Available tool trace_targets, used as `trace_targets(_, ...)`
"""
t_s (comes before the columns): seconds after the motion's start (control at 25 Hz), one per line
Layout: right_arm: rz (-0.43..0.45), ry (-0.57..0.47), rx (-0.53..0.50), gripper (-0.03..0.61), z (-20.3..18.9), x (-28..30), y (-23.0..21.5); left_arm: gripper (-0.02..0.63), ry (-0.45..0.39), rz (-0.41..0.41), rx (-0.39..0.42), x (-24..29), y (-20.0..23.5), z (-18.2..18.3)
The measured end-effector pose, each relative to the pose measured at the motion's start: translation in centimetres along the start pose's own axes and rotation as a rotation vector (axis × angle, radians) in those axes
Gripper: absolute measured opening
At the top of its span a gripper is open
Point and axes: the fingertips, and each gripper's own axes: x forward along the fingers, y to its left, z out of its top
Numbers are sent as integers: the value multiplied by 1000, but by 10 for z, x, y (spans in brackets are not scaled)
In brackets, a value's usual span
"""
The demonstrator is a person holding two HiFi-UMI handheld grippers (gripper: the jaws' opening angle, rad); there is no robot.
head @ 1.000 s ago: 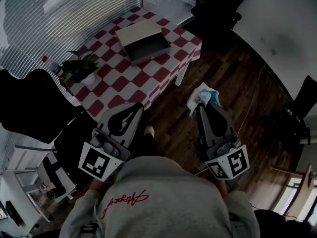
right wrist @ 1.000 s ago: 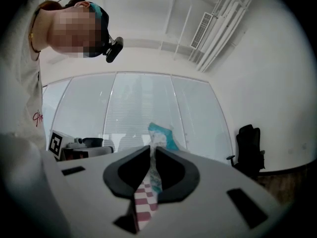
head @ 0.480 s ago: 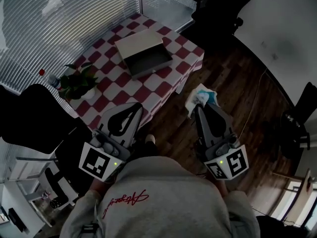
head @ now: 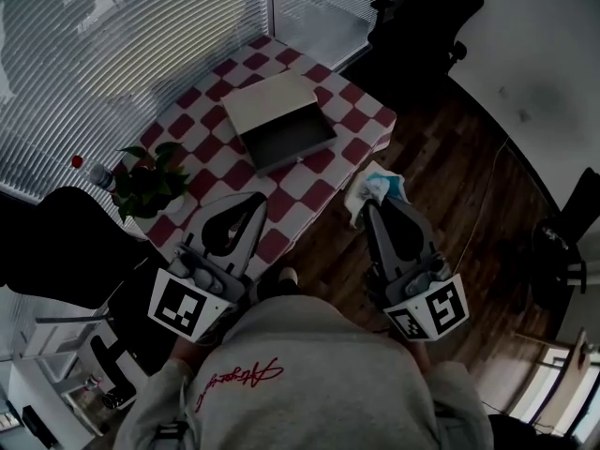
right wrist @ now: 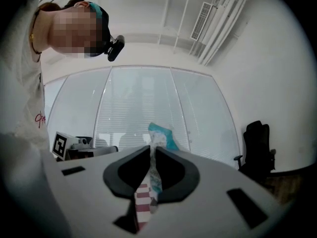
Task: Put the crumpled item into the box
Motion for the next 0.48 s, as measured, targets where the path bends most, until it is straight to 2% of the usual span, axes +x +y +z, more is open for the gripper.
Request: trace_targets(0.48, -3, 26, 14, 46, -17, 53, -24, 18, 2, -4, -31, 30, 48, -16)
